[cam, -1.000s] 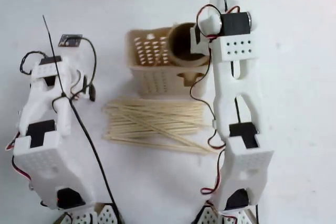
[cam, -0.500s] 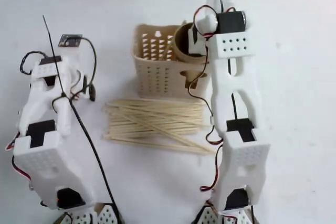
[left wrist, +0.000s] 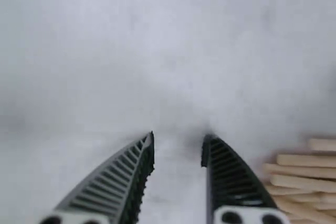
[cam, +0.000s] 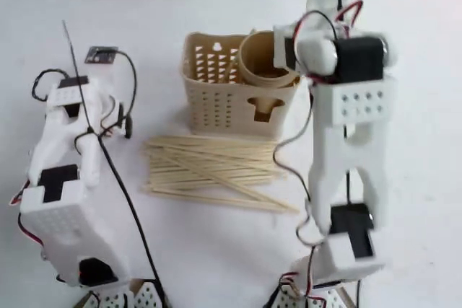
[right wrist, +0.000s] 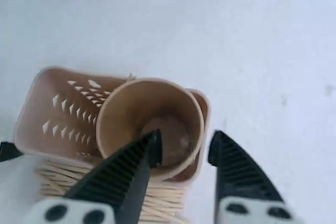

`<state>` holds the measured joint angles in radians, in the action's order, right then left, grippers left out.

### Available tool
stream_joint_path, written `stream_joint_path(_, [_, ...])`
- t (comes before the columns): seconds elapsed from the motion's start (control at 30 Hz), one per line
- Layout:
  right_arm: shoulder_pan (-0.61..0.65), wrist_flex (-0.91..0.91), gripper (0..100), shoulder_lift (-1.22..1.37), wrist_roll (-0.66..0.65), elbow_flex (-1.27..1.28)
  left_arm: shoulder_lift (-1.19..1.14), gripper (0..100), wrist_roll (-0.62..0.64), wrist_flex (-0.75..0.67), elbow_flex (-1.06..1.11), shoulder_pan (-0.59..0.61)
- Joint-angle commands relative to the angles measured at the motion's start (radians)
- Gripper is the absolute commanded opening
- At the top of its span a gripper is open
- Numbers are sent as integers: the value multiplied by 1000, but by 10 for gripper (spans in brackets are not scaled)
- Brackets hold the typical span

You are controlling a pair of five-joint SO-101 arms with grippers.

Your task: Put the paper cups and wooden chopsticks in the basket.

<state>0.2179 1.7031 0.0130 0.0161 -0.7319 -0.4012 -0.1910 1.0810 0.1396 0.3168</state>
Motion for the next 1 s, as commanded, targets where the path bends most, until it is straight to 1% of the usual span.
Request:
stream_joint_path(0.0, [-39, 15, 50, -214, -61, 195, 139, 73, -12, 115, -135, 8])
stream_joint_path(0.1, [-77, 10, 48, -360, -170, 420, 271, 108, -140, 273, -224, 21])
stream_joint_path(0.17, [-127, 2, 47, -452, -222, 583, 371, 127, -215, 370, -262, 19])
stream_joint_path(0.23, [-171, -47, 47, -545, -269, 770, 469, 132, -267, 445, -269, 16])
stream_joint_path(0.3, [-219, -139, 49, -647, -327, 991, 553, 132, -319, 506, -262, 15])
stream_joint_path(0.4, [-274, -289, 49, -771, -393, 1318, 651, 132, -434, 552, -199, 12])
stream_joint_path(0.53, [-311, -401, 49, -903, -483, 1682, 733, 133, -600, 601, -21, -41])
stream_joint_path(0.6, [-337, -444, 49, -954, -535, 1803, 765, 133, -681, 603, 92, -87])
stream_joint_path(0.67, [-394, -489, 49, -993, -569, 1869, 796, 132, -763, 589, 204, -142])
stream_joint_path(0.77, [-473, -515, 49, -1036, -597, 1932, 843, 132, -838, 500, 368, -237])
stream_joint_path(0.87, [-519, -555, 49, -1067, -640, 1998, 898, 135, -818, 336, 512, -321])
stream_joint_path(0.97, [-549, -608, 49, -1089, -664, 2082, 944, 136, -802, 215, 617, -394])
